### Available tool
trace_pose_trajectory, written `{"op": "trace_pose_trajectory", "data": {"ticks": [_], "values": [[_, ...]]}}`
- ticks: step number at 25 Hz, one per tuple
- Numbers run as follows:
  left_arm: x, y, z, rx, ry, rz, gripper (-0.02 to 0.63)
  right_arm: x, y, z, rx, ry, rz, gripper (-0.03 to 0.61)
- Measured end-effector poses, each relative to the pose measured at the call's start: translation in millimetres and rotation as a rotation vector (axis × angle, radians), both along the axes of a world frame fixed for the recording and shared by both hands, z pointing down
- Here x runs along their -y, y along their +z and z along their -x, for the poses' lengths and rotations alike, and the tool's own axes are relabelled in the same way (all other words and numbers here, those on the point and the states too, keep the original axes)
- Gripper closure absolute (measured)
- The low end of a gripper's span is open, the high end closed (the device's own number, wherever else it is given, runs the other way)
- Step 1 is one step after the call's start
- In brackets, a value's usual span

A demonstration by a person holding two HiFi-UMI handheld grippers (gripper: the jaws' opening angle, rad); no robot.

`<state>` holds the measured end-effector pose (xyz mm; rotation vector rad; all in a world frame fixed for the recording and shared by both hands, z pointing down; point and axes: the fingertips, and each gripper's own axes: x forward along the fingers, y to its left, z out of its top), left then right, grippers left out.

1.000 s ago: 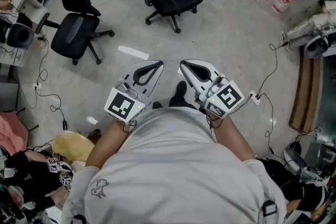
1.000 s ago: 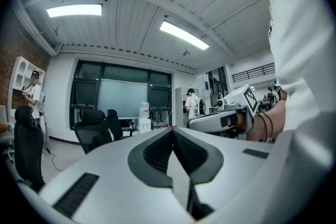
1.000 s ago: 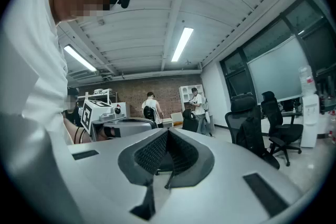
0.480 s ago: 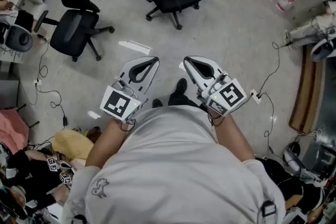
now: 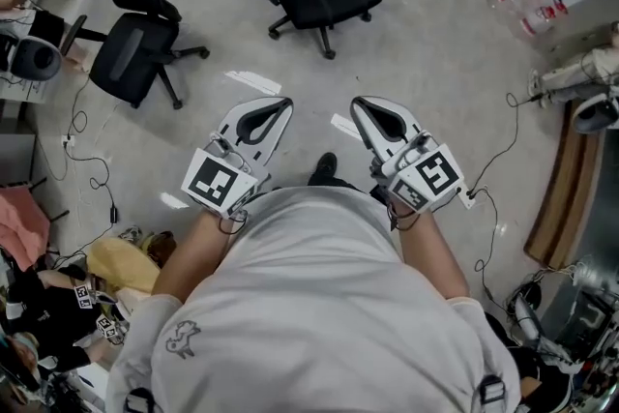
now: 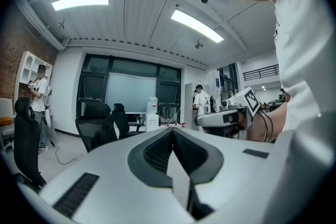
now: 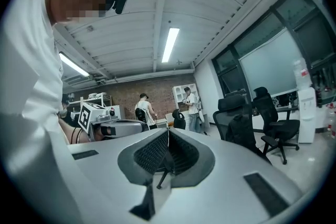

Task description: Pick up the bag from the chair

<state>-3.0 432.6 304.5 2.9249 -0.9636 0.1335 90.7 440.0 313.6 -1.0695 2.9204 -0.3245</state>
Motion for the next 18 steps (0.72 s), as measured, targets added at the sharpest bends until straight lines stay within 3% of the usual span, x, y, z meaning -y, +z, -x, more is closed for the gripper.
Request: {"op": "trace_pose_trajectory", "data": {"ticks": [8,18], "values": [[53,2,-29,0.017,-0.039,-0.001,0.603,54,6,-43,-0.003,-0.033,0.024,0.545],[116,18,-9,0.010,-0.044,0.043,0.603,113,10,-34,0.027,-0.019,0.059,0.545]]}}
